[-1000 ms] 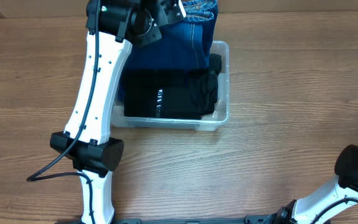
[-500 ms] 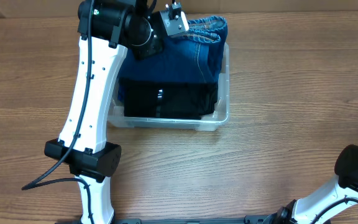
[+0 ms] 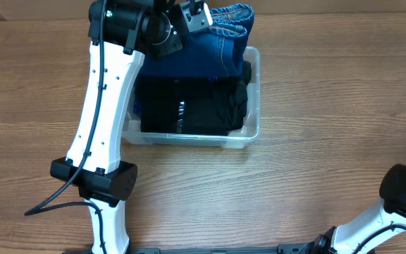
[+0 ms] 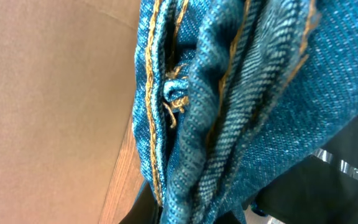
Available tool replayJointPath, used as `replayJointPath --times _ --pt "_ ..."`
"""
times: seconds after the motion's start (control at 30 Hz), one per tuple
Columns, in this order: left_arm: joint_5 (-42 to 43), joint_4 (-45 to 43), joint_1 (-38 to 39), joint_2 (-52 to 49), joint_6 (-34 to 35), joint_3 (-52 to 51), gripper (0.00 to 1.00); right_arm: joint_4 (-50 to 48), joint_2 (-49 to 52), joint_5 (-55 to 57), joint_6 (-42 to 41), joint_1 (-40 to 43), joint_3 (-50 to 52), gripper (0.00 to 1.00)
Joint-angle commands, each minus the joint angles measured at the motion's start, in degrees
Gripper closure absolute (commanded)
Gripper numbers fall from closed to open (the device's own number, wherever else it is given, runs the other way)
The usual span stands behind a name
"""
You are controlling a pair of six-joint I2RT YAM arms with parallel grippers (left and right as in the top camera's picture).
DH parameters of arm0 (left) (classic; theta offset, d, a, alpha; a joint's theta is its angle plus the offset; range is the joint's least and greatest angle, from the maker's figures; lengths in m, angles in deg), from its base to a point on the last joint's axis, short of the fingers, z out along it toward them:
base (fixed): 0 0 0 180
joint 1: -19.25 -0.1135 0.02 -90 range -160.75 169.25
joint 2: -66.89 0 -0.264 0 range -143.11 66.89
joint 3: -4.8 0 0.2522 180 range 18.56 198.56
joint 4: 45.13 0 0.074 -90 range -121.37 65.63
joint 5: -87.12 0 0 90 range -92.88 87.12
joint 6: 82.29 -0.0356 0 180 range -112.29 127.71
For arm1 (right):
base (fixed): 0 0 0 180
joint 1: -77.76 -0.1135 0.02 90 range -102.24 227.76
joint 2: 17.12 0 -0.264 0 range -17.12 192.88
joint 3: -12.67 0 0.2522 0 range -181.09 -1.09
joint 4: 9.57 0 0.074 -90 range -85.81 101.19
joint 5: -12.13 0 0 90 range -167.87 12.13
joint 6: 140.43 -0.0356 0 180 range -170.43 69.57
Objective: Pack container
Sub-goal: 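Lower the jeans onto the black garments in the container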
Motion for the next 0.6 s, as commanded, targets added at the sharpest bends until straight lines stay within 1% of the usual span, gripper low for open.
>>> replayJointPath --times 0.0,0.37,0.47,0.57 --pt "-0.33 -1.79 -1.25 3.45 -0.85 1.07 0.96 -0.2 -0.31 0.15 0.0 0.11 -0.57 0.0" --pt "1.18 -3.78 -1.44 3.37 -0.83 -9.35 0.96 -0.2 -0.31 0.15 0.0 0.11 -0.57 0.0" --pt "1.2 -3.93 -1.31 3.37 0.13 -9.84 0.96 -0.2 -0.31 0.15 0.0 0.11 -0.57 0.0" --pt "1.18 -3.87 -0.59 3.37 1.2 -9.84 0.91 -0.2 -0.31 0.15 0.0 0.11 -0.57 0.0"
